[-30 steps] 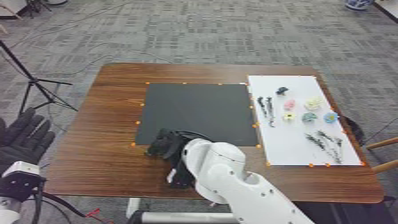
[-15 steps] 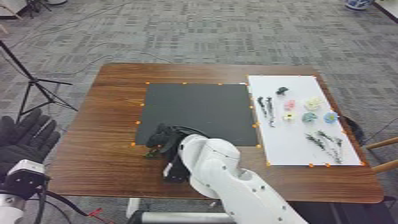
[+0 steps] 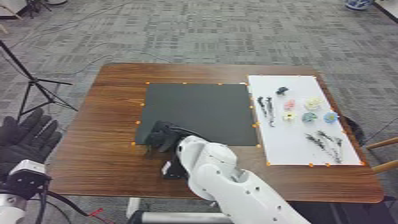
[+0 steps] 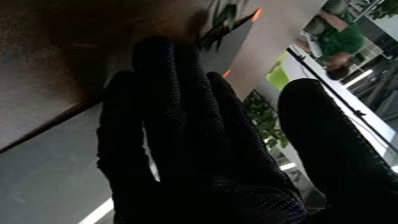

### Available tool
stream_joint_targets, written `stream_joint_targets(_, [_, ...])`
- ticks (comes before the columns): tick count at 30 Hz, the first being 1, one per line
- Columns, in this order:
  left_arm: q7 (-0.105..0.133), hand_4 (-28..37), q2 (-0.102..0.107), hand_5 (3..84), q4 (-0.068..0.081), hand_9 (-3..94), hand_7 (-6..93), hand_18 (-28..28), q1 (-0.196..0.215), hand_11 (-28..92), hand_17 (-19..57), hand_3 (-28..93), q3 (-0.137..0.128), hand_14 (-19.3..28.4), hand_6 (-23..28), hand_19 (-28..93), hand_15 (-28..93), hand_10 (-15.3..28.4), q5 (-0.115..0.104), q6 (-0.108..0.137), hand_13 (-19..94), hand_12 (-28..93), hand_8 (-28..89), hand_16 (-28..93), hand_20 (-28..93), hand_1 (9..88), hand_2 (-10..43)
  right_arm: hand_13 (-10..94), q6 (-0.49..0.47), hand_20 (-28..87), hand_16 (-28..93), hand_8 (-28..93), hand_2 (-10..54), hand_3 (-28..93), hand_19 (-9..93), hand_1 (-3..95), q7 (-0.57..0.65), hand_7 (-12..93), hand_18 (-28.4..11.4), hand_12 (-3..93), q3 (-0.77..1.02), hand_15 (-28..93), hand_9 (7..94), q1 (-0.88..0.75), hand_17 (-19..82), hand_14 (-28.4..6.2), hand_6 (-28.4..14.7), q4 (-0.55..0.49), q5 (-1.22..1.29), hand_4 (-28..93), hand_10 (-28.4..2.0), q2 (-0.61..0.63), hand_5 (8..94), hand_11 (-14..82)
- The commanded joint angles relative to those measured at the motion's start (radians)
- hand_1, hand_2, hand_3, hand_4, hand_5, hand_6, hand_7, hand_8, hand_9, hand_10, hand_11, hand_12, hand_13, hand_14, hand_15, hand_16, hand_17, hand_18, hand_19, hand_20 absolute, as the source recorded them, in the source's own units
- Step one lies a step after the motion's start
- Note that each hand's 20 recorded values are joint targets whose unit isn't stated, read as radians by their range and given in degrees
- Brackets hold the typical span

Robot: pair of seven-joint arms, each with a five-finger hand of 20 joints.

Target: Arrange flowers

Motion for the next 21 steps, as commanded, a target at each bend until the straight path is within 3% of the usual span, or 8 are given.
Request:
stream_joint_targets(1, [0.013,-28.3,0.001,32.7,-0.005,26.4,7.4,6.8,0.02,10,-2.1,65,0.001,9.3,6.4,11,13,10.7,-0.004,-0.01,18,11,-7,-3,11,22.5,18.5,45,0.068,24,10,-11,17.4,80,83,22.7,0.013,8,-27.4,5.4,-0.023,61,31.4,0.015,25,-21.5,-12.8,0.0,-0.109,-19,-22.6,0.066,49.5,16.1])
stream_joint_targets(6, [0.022,-28.3,-0.003,32.8,-0.01,26.4,7.4,6.8,0.027,9,-2.1,65,-0.002,9.5,6.5,11,13,10.8,-0.01,-0.008,18,11,-7,-3,11,22.6,18.5,43,0.069,24,9,-11,17.3,80,85,22.2,0.029,10,-27.4,6.5,-0.053,64,30.7,0.022,26,-22.6,-10.9,-0.072,-0.174,-19,-25.4,0.104,50.6,15.1])
stream_joint_targets(7, [0.018,-28.3,-0.006,32.8,-0.009,26.4,7.4,6.8,0.032,9,-2.1,65,-0.007,9.7,6.5,11,13,10.8,-0.004,-0.014,18,11,-7,-3,11,22.6,18.5,43,0.052,24,9,-11,17.2,79,85,22.2,0.034,10,-27.6,7.4,-0.049,64,32.5,0.02,26,-22.9,-10.2,-0.088,-0.179,-19,-26.0,0.107,52.1,14.7])
stream_joint_targets(10, [0.025,-28.3,-0.008,32.8,-0.011,26.4,7.5,7.0,0.032,10,-2.2,65,-0.008,10.2,6.5,11,13,10.7,-0.013,-0.009,18,11,-7,-2,11,22.6,18.5,45,-0.003,24,11,-11,17.0,78,86,23.0,0.041,11,-28.1,10.7,-0.029,67,42.3,0.009,27,-23.6,-8.8,-0.129,-0.137,-18,-26.2,0.11,59.1,15.0])
stream_joint_targets(13, [0.022,-28.3,-0.006,32.8,-0.01,26.4,7.5,7.1,0.028,10,-2.3,65,-0.004,10.3,6.5,11,14,10.7,-0.009,-0.011,18,11,-7,-2,11,22.6,18.5,45,-0.016,24,13,-11,15.9,76,86,23.8,0.039,11,-28.3,11.4,-0.031,68,43.9,-0.001,27,-24.0,-5.7,-0.157,-0.143,-18,-26.6,0.118,61.9,14.4])
stream_joint_targets(18, [0.012,-28.3,-0.01,32.8,-0.009,26.4,7.5,7.2,0.021,10,-2.4,65,-0.003,10.5,6.6,12,14,10.7,-0.007,-0.008,18,11,-7,-2,11,22.6,18.5,45,-0.073,25,18,-11,14.9,74,87,24.1,-0.008,11,-28.4,16.3,-0.013,71,45.3,-0.029,27,-24.9,-4.7,-0.197,-0.137,-18,-27.1,0.126,60.6,19.0])
stream_joint_targets(21, [0.01,-28.3,-0.006,32.8,-0.008,26.4,7.5,7.2,0.023,10,-2.4,65,-0.006,10.7,6.6,12,14,10.7,-0.007,-0.009,18,11,-7,-2,11,22.5,18.5,44,-0.184,26,21,-11,14.6,73,87,23.7,-0.019,11,-28.4,19.6,0.012,72,47.5,-0.051,26,-25.3,-4.5,-0.239,-0.12,-18,-26.8,0.126,57.6,24.6])
